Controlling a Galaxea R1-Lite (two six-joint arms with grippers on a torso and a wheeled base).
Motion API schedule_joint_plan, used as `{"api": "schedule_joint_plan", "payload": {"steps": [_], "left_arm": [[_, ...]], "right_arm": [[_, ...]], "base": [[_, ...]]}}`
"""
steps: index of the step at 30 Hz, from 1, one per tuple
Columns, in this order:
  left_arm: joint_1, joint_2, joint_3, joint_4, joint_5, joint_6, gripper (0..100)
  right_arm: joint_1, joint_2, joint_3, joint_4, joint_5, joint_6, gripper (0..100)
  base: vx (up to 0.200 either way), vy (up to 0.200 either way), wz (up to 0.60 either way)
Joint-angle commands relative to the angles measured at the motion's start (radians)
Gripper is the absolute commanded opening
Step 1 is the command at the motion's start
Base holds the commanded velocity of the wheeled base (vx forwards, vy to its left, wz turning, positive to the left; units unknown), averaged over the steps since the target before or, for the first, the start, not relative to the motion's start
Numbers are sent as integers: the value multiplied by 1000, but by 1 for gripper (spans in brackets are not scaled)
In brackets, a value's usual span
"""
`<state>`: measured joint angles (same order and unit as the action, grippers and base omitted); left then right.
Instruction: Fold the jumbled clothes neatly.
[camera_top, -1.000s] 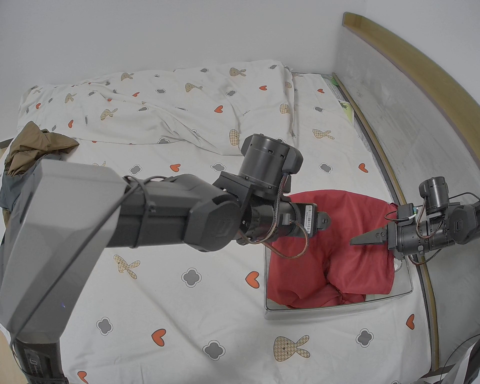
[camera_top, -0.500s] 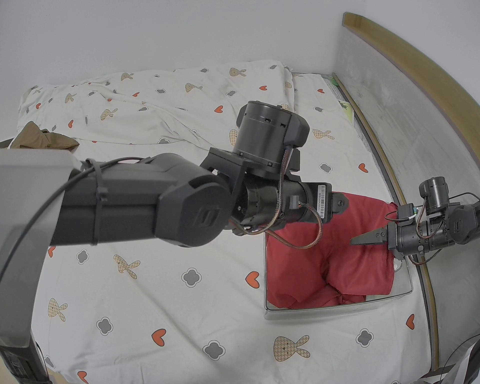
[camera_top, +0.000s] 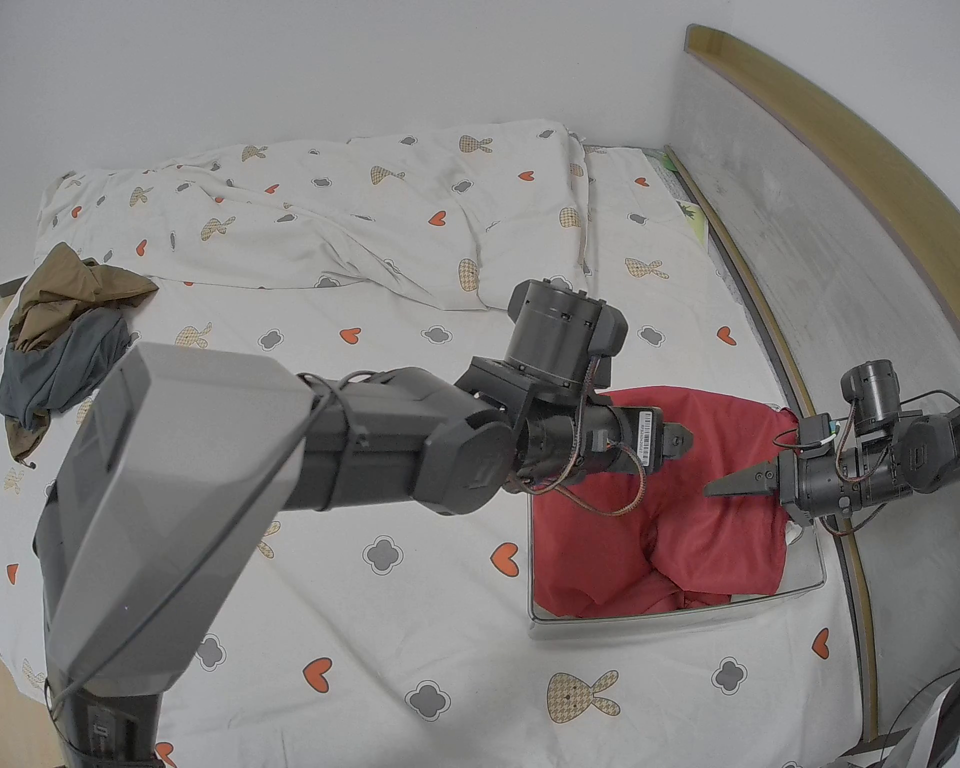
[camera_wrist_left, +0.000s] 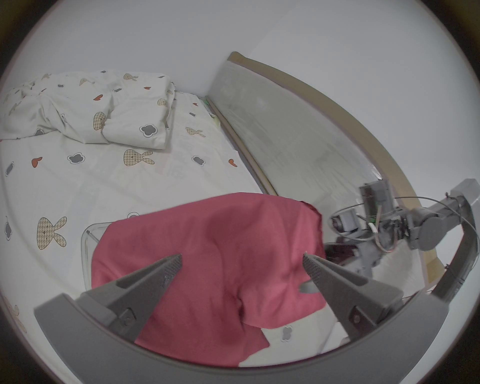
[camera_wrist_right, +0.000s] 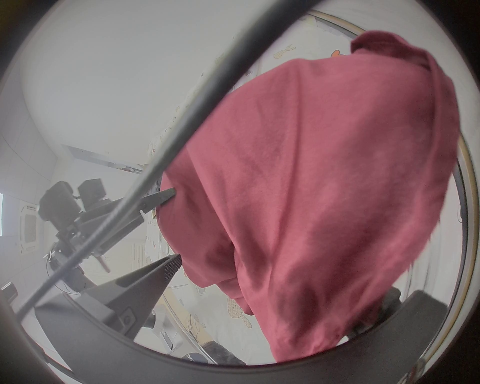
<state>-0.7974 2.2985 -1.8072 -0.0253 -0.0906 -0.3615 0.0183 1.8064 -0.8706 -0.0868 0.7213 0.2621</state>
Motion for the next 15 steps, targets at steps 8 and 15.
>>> {"api": "schedule_joint_plan", "payload": {"steps": [8, 15], "left_arm": [[53, 213, -193, 18, -3, -1, 100], [44, 228, -193, 42, -18, -1, 100]], "right_arm": [[-29, -105, 78, -1, -25, 0, 100], [-64, -214, 147, 1, -54, 0, 100]], "base": [[0, 0, 0], [0, 0, 0]]}}
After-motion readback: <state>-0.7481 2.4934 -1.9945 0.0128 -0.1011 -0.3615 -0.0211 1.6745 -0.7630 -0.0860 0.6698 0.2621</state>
